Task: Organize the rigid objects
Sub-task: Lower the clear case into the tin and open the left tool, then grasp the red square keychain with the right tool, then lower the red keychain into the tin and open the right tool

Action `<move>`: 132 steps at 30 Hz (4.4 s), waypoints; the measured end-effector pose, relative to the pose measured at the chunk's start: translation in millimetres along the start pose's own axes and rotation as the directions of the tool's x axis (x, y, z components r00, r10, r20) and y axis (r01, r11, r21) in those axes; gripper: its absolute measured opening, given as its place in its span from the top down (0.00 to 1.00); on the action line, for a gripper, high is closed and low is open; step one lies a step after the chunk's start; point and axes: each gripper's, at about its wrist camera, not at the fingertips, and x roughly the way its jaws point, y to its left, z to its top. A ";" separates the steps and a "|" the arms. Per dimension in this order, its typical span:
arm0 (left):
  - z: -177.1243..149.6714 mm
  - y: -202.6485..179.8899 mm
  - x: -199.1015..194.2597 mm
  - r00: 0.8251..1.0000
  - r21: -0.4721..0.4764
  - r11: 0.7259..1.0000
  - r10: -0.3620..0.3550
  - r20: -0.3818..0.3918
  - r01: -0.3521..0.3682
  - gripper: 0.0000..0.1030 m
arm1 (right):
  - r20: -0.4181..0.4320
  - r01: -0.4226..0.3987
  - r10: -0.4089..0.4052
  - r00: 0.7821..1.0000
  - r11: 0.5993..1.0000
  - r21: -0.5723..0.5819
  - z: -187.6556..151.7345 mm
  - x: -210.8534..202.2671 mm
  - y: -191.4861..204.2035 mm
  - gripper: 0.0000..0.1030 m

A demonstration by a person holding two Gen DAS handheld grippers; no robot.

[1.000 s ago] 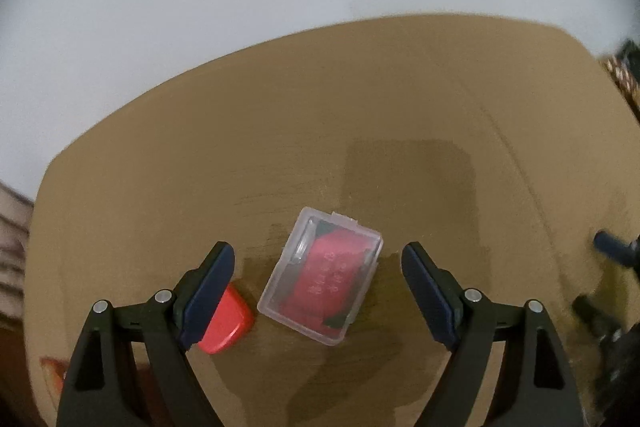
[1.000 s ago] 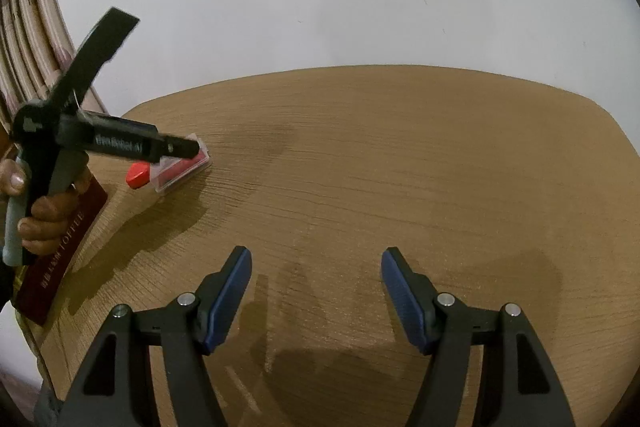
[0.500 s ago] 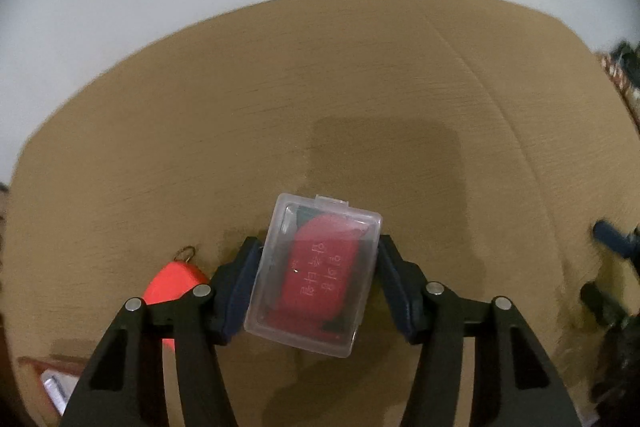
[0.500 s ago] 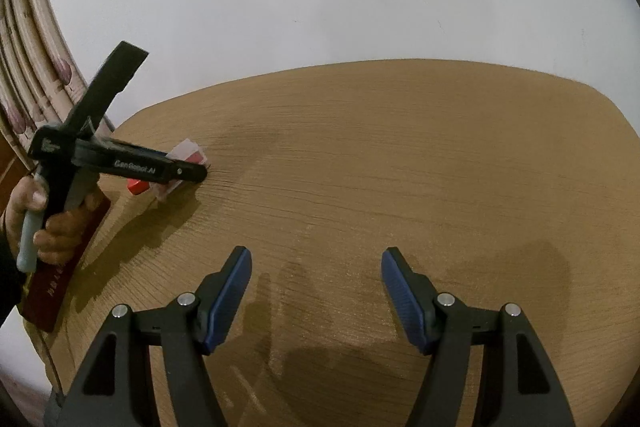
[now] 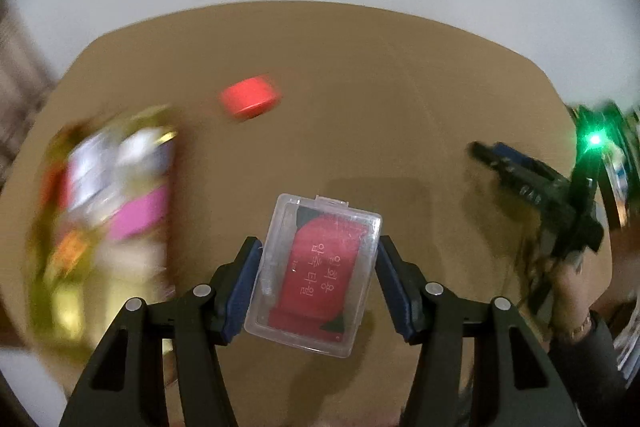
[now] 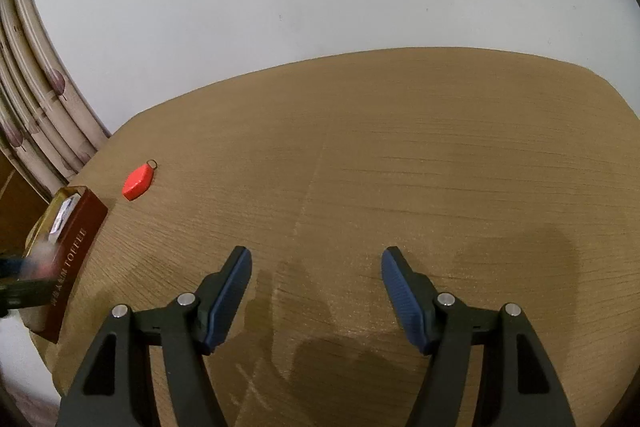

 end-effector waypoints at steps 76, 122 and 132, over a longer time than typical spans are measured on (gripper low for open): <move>-154.9 143.4 -57.3 0.946 -0.413 0.891 0.278 0.168 -0.189 0.23 | -0.240 -0.046 -0.067 0.969 0.898 -0.437 73.1 172.1 272.1 0.55; -184.3 162.6 -67.3 0.941 -0.403 0.890 0.298 0.162 -0.212 0.16 | 0.019 -0.145 0.181 0.983 0.845 -0.515 -86.2 -16.6 414.3 0.53; -181.7 137.0 -83.3 0.901 -0.337 0.902 0.361 0.242 -0.271 0.15 | 0.273 0.040 0.094 0.957 0.893 -0.448 -105.4 -63.4 397.0 0.48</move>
